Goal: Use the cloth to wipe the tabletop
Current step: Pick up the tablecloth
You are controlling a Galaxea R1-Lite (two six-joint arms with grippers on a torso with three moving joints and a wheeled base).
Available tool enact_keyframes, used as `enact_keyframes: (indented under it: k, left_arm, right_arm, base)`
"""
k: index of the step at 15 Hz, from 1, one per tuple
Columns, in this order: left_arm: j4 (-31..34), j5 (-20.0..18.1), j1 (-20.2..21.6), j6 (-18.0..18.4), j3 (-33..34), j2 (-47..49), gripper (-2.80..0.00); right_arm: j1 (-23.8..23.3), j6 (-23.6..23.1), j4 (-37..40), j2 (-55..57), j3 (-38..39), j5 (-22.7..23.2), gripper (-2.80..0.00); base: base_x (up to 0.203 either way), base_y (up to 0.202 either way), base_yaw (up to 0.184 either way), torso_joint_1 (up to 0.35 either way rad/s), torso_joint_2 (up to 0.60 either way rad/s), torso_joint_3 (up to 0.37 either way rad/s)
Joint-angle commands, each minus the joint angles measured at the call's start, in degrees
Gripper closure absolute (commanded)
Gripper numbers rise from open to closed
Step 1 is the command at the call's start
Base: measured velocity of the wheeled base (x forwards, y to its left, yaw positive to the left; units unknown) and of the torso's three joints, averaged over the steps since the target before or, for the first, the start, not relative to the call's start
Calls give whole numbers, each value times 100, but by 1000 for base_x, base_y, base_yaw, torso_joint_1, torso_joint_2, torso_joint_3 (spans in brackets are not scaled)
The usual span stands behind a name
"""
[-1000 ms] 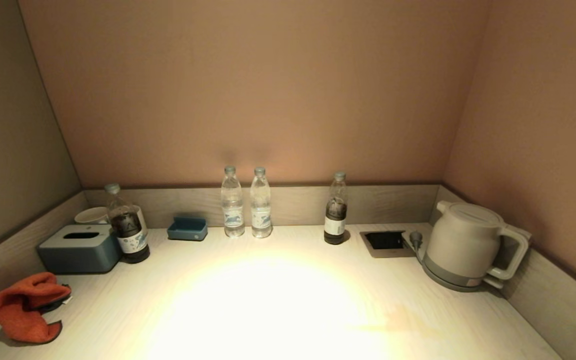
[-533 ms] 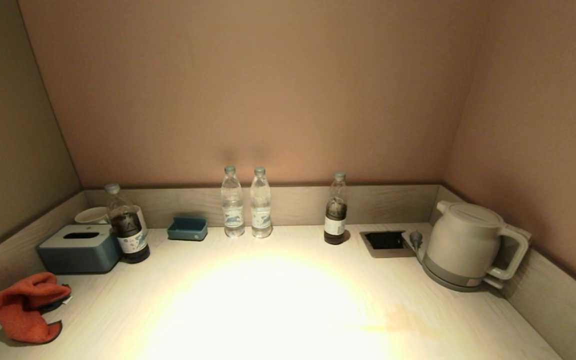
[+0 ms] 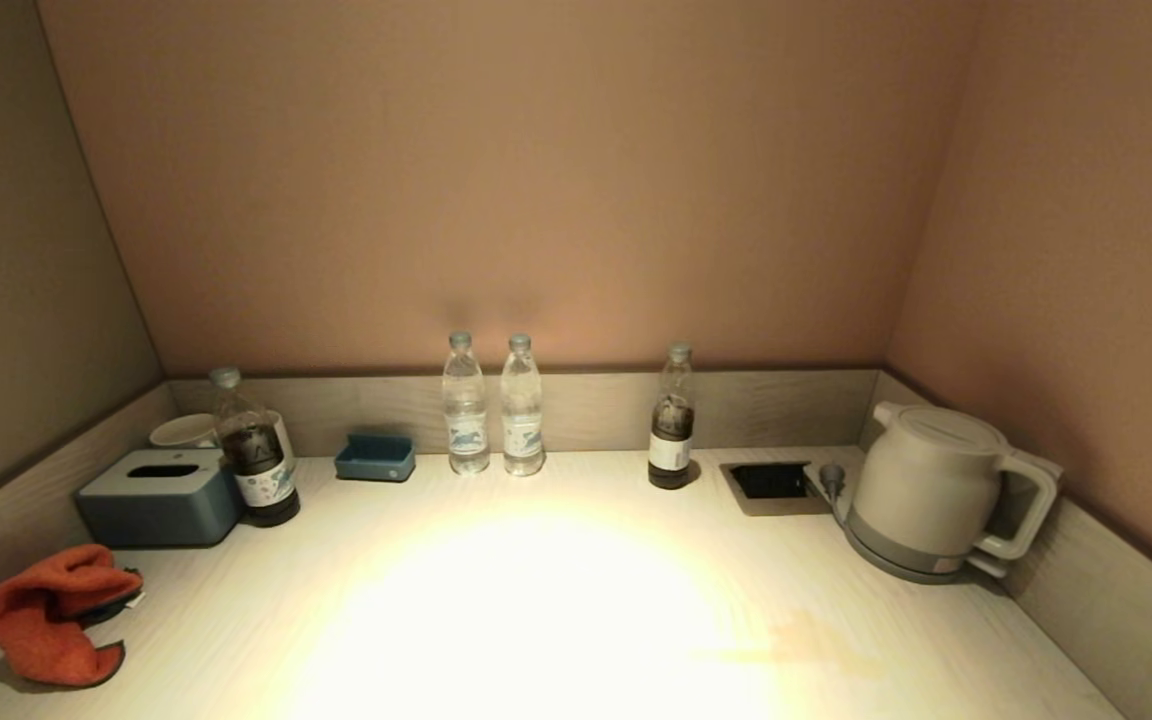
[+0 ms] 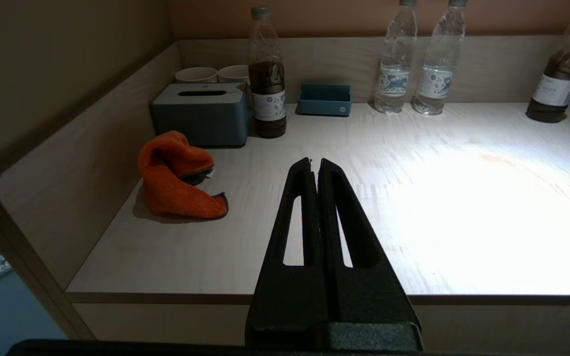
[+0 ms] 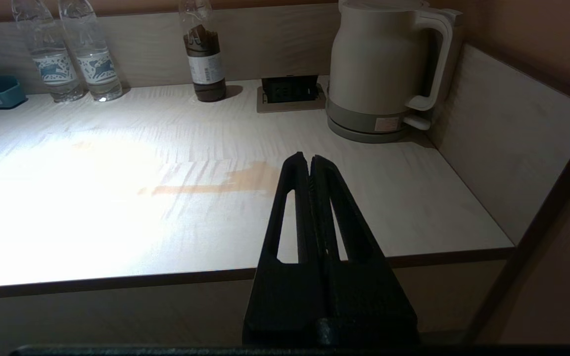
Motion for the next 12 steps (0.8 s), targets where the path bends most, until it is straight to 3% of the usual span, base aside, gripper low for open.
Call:
enact_keyframes:
  k: [1, 5, 9, 12]
  left_arm:
    - [189, 266, -2, -151, -598, 858, 0]
    - [215, 1407, 5, -752, -1133, 3247, 0]
    - [150, 2592, 126, -1040, -1642, 5602, 0]
    - [20, 3080, 173, -1420, -2038, 6871, 0]
  right_arm:
    - [-1, 3, -3, 7, 0, 0, 0]
    - [-1, 3, -3, 7, 0, 0, 0]
    - [-1, -6, -3, 7, 0, 0, 0]
    - [-1, 3, -3, 7, 0, 0, 0]
  base:
    - [0, 0, 0, 0, 0, 0]
    - [0, 0, 0, 0, 0, 0]
    - [0, 0, 0, 0, 0, 0]
    - [0, 0, 0, 0, 0, 0]
